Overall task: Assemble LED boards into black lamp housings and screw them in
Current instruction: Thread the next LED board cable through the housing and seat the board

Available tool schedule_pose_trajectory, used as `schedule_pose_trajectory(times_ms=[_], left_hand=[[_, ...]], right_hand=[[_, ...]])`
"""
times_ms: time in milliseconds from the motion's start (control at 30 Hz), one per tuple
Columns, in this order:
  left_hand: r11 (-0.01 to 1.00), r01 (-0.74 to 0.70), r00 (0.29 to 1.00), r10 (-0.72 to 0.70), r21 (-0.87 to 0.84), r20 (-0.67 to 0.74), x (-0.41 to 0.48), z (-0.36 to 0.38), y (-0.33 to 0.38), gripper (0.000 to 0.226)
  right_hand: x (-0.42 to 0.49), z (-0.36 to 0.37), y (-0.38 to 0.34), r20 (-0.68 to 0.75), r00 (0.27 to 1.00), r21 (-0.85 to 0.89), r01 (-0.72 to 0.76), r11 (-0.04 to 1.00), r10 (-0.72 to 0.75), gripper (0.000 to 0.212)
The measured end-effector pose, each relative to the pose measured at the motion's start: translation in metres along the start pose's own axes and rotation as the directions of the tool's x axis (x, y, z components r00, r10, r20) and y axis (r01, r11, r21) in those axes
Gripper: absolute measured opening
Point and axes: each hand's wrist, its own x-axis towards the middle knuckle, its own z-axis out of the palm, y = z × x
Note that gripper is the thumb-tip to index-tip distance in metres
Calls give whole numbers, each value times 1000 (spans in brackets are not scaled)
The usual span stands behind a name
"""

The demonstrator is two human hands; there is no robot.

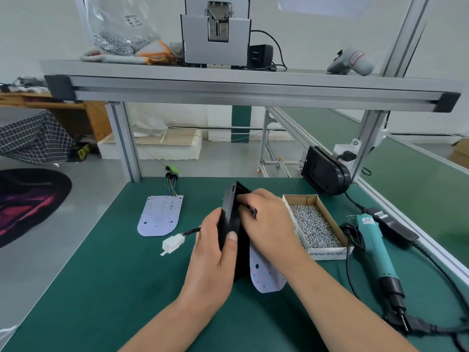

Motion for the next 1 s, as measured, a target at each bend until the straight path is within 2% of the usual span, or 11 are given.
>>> schedule_pose_trajectory(times_ms=[167,267,400,467,600,833,1000], left_hand=[[1000,-31,1000,31,-1,5,0,0,2,47],[999,-31,1000,31,-13,0,0,1,1,48],[999,-31,1000,31,-17,-7,-1,2,0,48],[1000,-27,1000,27,-13,-8,-1,2,-1,48],[1000,-19,1000,19,-20,-1,-2,3,-2,41],[999,-37,999,36,-33,-2,-2,2,1,43],[995,-21,999,18,-93,-28,3,1,-3,43]], right_hand=[[-2,-4,2,-124,992,-5,-39,999,38,11],[-7,1,2,-191,982,-99,-31,995,12,5],[-9,2,6,-220,974,-190,10,982,-52,11],[-8,1,8,-219,972,-222,39,974,-89,13],[-7,-2,8,-193,980,-251,3,968,-53,19],[-5,2,0,-153,988,-69,-21,997,10,21],[-10,6,-4,-42,999,-104,17,994,-22,24]])
